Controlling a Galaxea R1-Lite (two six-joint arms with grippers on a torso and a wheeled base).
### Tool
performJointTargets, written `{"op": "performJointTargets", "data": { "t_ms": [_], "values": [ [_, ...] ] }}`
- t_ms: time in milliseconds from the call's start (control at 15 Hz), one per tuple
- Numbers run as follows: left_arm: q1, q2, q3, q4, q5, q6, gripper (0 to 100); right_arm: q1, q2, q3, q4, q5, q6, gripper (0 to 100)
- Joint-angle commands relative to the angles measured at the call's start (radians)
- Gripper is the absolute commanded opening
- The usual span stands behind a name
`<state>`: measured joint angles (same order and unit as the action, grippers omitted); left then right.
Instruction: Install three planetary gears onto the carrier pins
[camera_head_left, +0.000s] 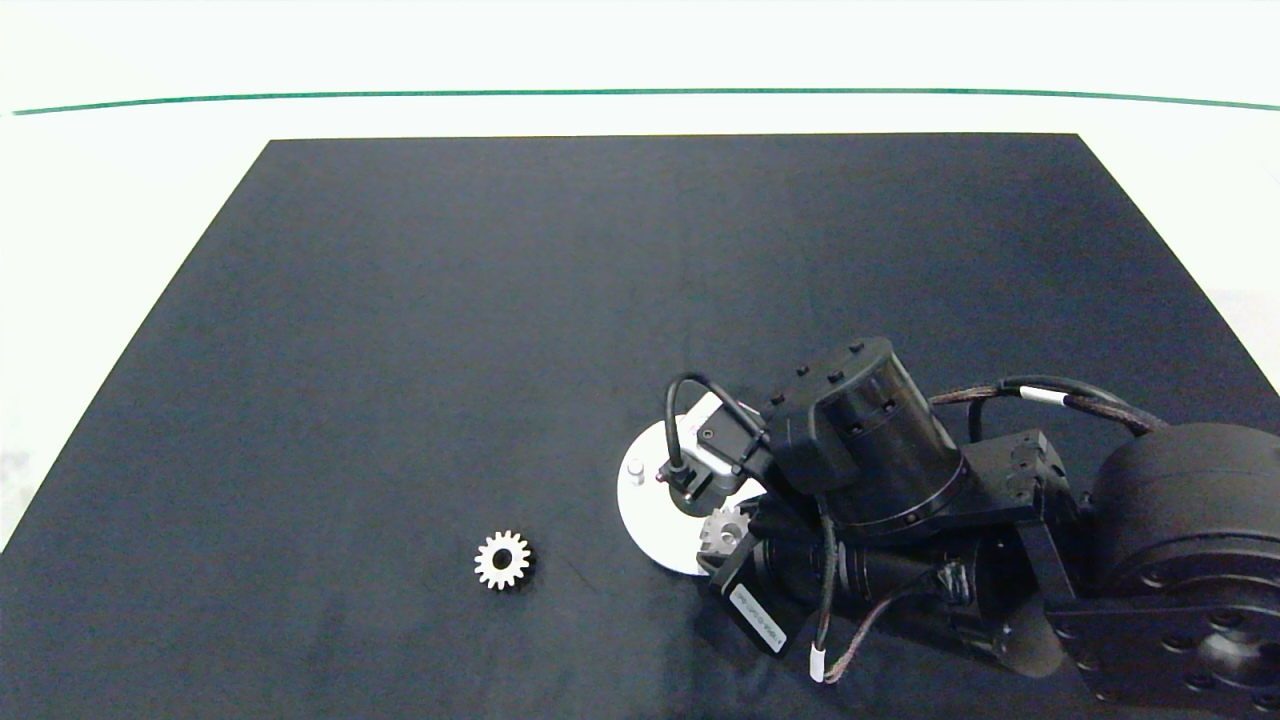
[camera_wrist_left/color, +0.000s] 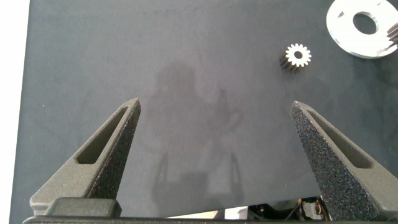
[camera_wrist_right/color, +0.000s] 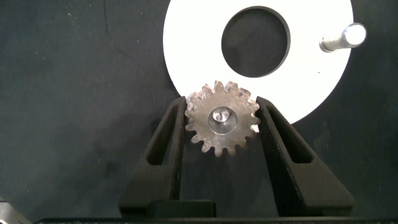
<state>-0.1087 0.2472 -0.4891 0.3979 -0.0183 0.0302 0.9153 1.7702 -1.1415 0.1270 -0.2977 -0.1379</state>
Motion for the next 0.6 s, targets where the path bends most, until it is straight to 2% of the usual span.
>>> {"op": "performJointTargets", "data": {
  "t_ms": [67, 533, 600],
  "values": [
    [0.000, 0.000, 0.000, 0.002, 0.000, 0.000, 100, 0.000, 0.009, -0.001, 0.000, -0.001, 0.000, 25],
    [0.000, -0.003, -0.006, 0.002, 0.000, 0.000, 100, -0.001, 0.009, 0.003, 0.003, -0.001, 0.003, 25],
    [0.000, -0.003, -0.009, 0.002, 0.000, -0.001, 100, -0.001, 0.009, 0.005, 0.003, -0.001, 0.003, 100]
  ]
}}
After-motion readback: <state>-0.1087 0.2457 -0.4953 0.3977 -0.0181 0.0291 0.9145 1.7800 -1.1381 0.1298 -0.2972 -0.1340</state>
